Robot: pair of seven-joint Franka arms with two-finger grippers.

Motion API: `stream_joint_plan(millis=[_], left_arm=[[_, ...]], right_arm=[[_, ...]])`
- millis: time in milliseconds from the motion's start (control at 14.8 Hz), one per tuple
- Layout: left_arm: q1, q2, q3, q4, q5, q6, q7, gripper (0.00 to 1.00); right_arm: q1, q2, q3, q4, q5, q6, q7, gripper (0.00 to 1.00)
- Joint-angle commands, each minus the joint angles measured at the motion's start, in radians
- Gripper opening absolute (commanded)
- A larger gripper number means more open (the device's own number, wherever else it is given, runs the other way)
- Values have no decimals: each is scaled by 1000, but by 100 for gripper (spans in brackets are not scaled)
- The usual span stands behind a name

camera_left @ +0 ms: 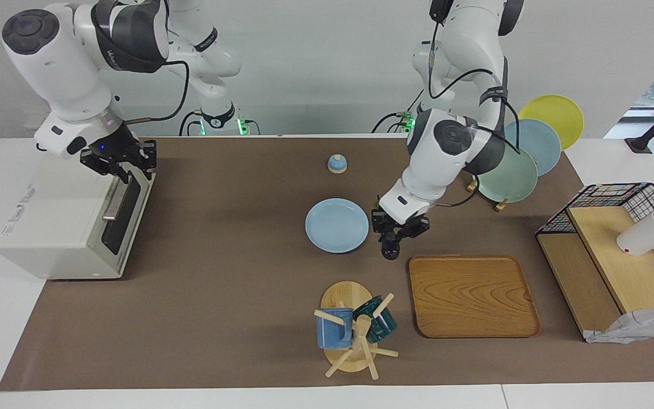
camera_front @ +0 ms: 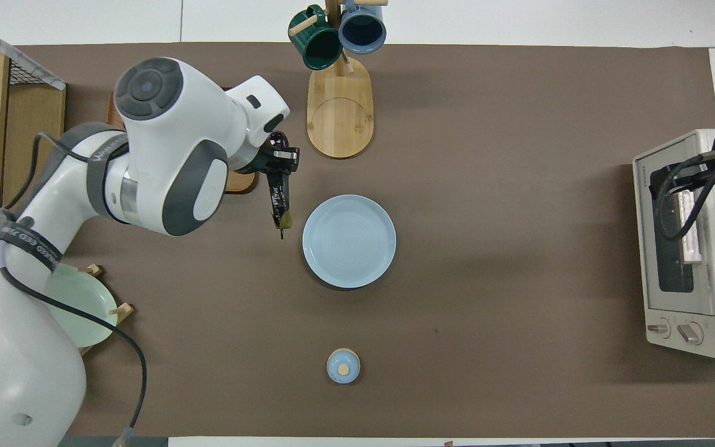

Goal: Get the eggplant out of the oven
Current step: 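Move the eggplant with the left gripper onto the wooden tray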

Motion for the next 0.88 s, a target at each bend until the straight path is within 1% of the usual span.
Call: stream_joint_plan(millis=[0, 135, 270, 337, 404, 472, 539, 607, 674, 742, 809], left_arm=[[97, 39, -8, 43, 48, -17, 8, 0], [137, 48, -8, 46, 91, -12, 30, 0], [166, 86, -7, 55, 99, 16, 59, 0], [187, 114, -7, 79, 114, 31, 73, 0], [203, 151, -7, 105, 128, 39, 79, 0], [218, 175, -8, 119, 139, 52, 88, 0], [220, 192, -8, 128, 143, 74, 88, 0], [220, 214, -7, 133, 146, 95, 88, 0], [223, 221, -7, 130, 160, 129, 97, 0], [237, 224, -8, 119, 178, 176, 117, 0], [247, 225, -8, 104, 180, 184, 128, 0]], right_arm=[[-13, -6, 8, 4, 27, -19, 12, 100], [-13, -10, 8, 5, 27, -19, 32, 100], [-19, -10, 6, 11, 28, -25, 43, 100], [-23, -13, 2, 13, 35, -43, 45, 100], [-10, -41, -3, -1, 36, -42, 51, 100], [10, -68, -1, -10, 29, -69, 75, 100], [32, -81, -8, -22, 32, -91, 103, 100], [44, -84, -33, -29, 32, -93, 107, 100], [65, -87, -58, -27, 33, -91, 107, 100], [67, -107, -61, -30, 33, -84, 109, 100], [67, -117, -61, -38, 33, -87, 111, 100]])
